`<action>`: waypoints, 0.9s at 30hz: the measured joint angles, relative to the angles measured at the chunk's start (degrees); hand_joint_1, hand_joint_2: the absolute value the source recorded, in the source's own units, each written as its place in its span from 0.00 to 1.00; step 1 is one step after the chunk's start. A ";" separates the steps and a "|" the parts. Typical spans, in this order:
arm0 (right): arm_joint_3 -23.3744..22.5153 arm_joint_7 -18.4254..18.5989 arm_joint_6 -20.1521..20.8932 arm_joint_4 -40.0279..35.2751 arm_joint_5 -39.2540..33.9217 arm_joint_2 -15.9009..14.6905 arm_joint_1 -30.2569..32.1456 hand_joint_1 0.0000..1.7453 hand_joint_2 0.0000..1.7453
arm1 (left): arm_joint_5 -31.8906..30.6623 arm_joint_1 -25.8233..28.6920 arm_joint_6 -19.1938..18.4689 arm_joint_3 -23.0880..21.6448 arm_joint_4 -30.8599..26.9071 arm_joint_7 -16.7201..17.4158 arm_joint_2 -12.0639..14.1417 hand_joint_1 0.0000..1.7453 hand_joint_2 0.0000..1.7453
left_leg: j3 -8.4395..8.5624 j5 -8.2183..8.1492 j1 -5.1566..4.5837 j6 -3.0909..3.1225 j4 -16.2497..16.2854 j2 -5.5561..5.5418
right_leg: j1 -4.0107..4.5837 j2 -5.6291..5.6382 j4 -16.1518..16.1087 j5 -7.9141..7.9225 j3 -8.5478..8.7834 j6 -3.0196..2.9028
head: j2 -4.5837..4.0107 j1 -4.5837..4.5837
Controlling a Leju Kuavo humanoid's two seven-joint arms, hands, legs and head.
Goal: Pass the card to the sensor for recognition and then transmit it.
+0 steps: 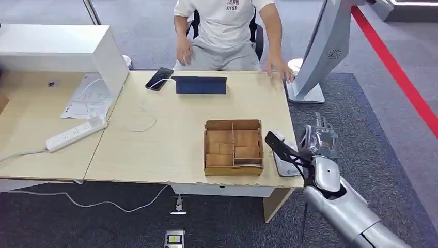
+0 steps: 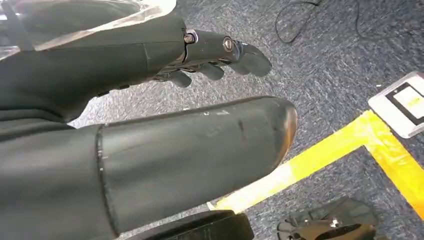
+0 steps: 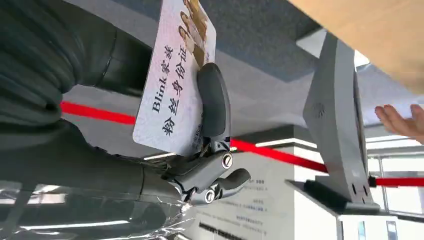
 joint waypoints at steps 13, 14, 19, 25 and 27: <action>-4.43 0.00 9.66 -9.13 2.12 0.57 -6.83 1.00 1.00 | -1.14 -0.79 -1.07 -0.02 0.00 -0.72 -0.15 0.00 0.00 | -0.02 0.02 0.00 -0.02 0.00 0.02 | 0.00 0.00 0.03 0.01 -0.01 0.00 | 0.00 0.00; -4.19 0.00 9.75 -9.13 2.18 0.92 -7.44 1.00 1.00 | -1.46 -0.85 -1.18 -0.02 0.00 -0.70 -0.17 0.00 0.00 | -0.01 0.02 0.01 -0.02 0.00 0.01 | 0.00 0.00 0.03 0.01 -0.01 0.00 | 0.00 0.02; -2.88 0.00 9.74 -9.13 1.94 2.30 -9.67 1.00 1.00 | -2.93 -1.46 -2.47 -0.11 0.02 0.70 -0.20 0.00 0.00 | -0.04 0.03 0.01 -0.02 0.00 0.00 | 0.01 0.00 0.04 0.01 -0.03 0.00 | 0.00 0.00; -0.72 0.00 9.31 -8.52 0.89 4.37 -12.51 1.00 1.00 | -4.35 -2.21 -3.74 -0.39 0.02 1.81 -0.20 0.00 0.00 | -0.09 0.03 0.01 -0.02 0.00 0.00 | 0.00 0.00 0.05 0.01 -0.07 -0.01 | 0.00 0.02; 0.05 0.00 8.91 -8.19 0.11 5.29 -13.48 1.00 1.00 | -4.85 -2.43 -4.06 -0.42 0.02 2.08 -0.22 0.00 0.00 | -0.12 0.03 0.01 -0.02 -0.01 -0.01 | 0.01 0.00 0.06 0.01 -0.07 -0.01 | 0.00 0.02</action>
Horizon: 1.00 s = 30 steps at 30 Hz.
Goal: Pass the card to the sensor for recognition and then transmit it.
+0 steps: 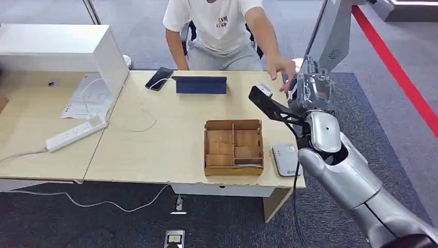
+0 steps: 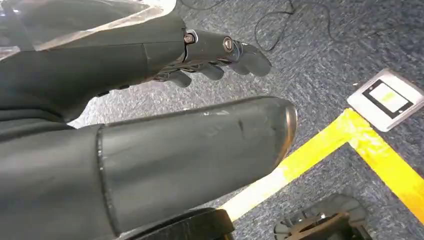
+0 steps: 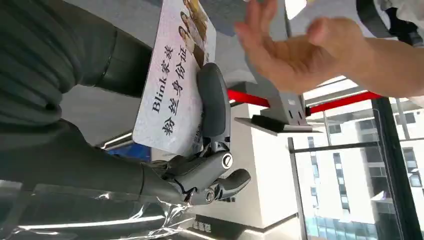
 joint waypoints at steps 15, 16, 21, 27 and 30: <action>8.20 0.00 -3.72 6.17 -4.46 6.21 -5.84 1.00 1.00 | -1.22 -0.10 -0.94 -0.09 0.00 1.53 0.11 0.00 0.00 | -0.06 0.01 0.04 -0.01 0.00 -0.02 | 0.03 0.00 -0.01 0.00 -0.07 -0.01 | 0.00 0.00; 8.59 0.00 -4.13 6.58 -4.74 6.56 -5.96 1.00 1.00 | -1.29 -0.09 -0.94 -0.09 0.00 1.57 0.13 0.00 0.00 | -0.06 0.01 0.04 -0.01 0.00 -0.02 | 0.03 0.00 -0.01 0.00 -0.07 -0.01 | 0.00 0.00; 10.51 0.00 -5.33 8.96 -6.25 7.59 -6.32 0.56 1.00 | -1.36 0.17 -1.29 -0.09 0.00 1.88 0.26 0.00 0.00 | -0.07 0.00 0.04 -0.01 0.00 -0.02 | 0.03 0.00 -0.01 0.00 -0.09 -0.01 | 0.00 0.00; 12.74 0.00 -8.48 12.02 -7.13 8.48 -6.90 0.00 1.00 | -1.09 0.82 -1.27 -0.07 0.00 1.68 0.33 0.00 0.00 | -0.20 0.00 0.04 -0.01 0.01 -0.03 | 0.03 -0.01 0.01 0.00 -0.25 -0.01 | 0.00 -0.02; 13.66 0.00 -9.29 12.96 -7.15 8.85 -7.21 0.00 1.00 | -0.96 0.89 -1.27 -0.07 0.00 1.62 0.33 0.00 0.00 | -0.20 0.00 0.05 -0.01 0.01 -0.04 | 0.04 -0.01 0.00 0.00 -0.25 -0.01 | 0.00 0.00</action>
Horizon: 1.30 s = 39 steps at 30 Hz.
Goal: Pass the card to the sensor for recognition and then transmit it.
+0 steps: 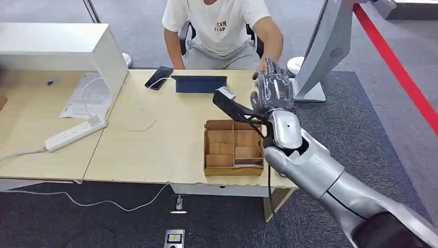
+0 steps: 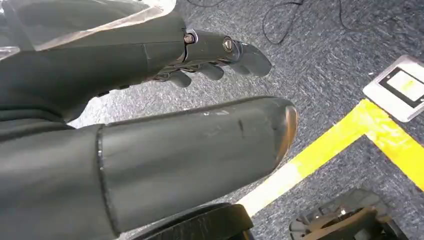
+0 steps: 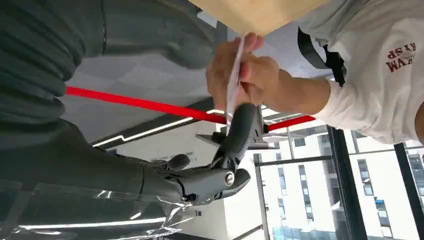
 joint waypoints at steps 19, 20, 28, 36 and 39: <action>2.06 -8.93 -24.23 -4.08 -22.06 -2.47 1.63 0.00 1.00 | 2.49 1.67 2.97 0.28 0.22 -3.30 -0.59 0.00 0.00 | 0.07 0.01 0.00 -0.01 0.03 0.07 | 0.00 0.00 -0.04 0.04 0.01 -0.03 | 0.00 0.00; 2.03 -11.58 -25.58 -5.05 -25.13 -2.82 2.59 0.00 1.00 | 2.67 1.84 3.08 0.31 0.26 -3.69 -0.68 0.00 0.00 | 0.07 0.01 0.00 -0.01 0.03 0.07 | 0.00 0.00 -0.04 0.04 0.02 -0.03 | 0.00 -0.02; 2.54 -24.86 -26.69 -17.25 -34.01 -6.78 13.51 0.00 1.00 | 4.02 2.70 3.61 0.48 0.77 -5.38 -1.07 0.00 0.00 | 0.07 -0.01 0.03 0.00 0.02 0.06 | 0.03 0.00 -0.06 0.03 0.04 -0.03 | 0.00 -0.02; 2.38 -24.30 -21.74 -25.92 -22.79 -9.66 23.06 0.00 1.00 | 4.63 2.94 3.65 0.48 1.25 -6.05 -1.20 0.00 0.00 | 0.09 0.00 0.02 0.00 0.02 0.07 | 0.03 0.01 -0.07 0.03 0.04 -0.04 | 0.00 0.00; 2.03 -21.57 -17.94 -28.28 -13.74 -10.34 26.24 0.00 1.00 | 5.18 3.07 3.80 0.48 1.36 -6.16 -1.20 0.00 0.00 | 0.09 0.00 0.03 -0.01 0.02 0.07 | 0.03 0.00 -0.07 0.03 0.06 -0.04 | 0.00 0.00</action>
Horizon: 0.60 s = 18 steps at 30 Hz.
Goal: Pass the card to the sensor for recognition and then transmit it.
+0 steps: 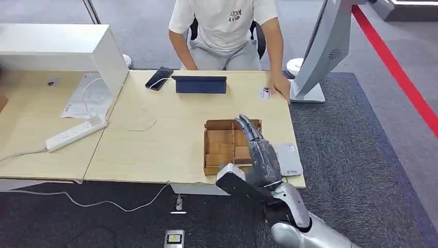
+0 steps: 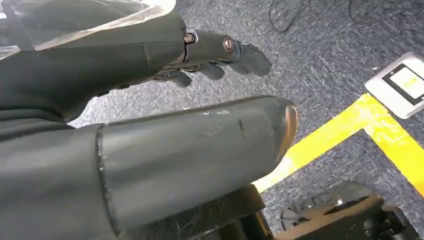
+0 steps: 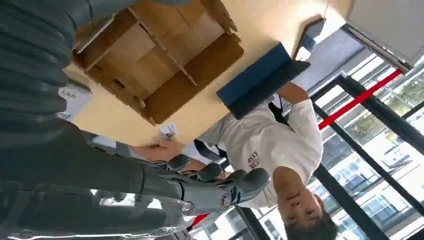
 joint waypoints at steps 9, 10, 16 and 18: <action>-2.40 12.15 7.60 -2.12 25.90 -1.03 7.80 0.00 1.00 | -1.86 0.02 -0.46 0.00 0.26 2.47 0.17 0.00 0.00 | -0.01 0.00 -0.01 0.00 0.00 0.00 | 0.00 0.00 0.00 0.00 0.00 0.00 | 0.00 -0.02; -2.71 12.92 8.61 -2.10 27.73 -1.11 8.29 0.00 1.00 | -2.21 -0.12 -0.77 -0.02 0.26 2.82 0.20 0.00 0.00 | -0.01 0.00 -0.01 0.00 0.00 0.00 | -0.01 0.00 0.00 0.00 0.00 0.00 | 0.00 0.00; -3.78 15.74 13.42 -1.53 33.85 -1.18 9.38 0.00 1.00 | -2.21 -0.44 -1.03 -0.02 0.26 3.63 0.35 0.00 0.00 | 0.00 0.01 -0.01 0.00 0.00 0.01 | 0.00 0.00 0.00 0.01 0.01 -0.01 | 0.00 0.00; -3.89 16.46 14.12 -1.20 35.01 -1.16 9.37 0.00 1.00 | -2.12 -0.41 -1.03 -0.02 0.24 3.67 0.35 0.00 0.00 | 0.00 0.01 0.00 0.00 0.00 0.01 | 0.00 0.00 0.01 0.01 0.01 -0.01 | 0.00 0.00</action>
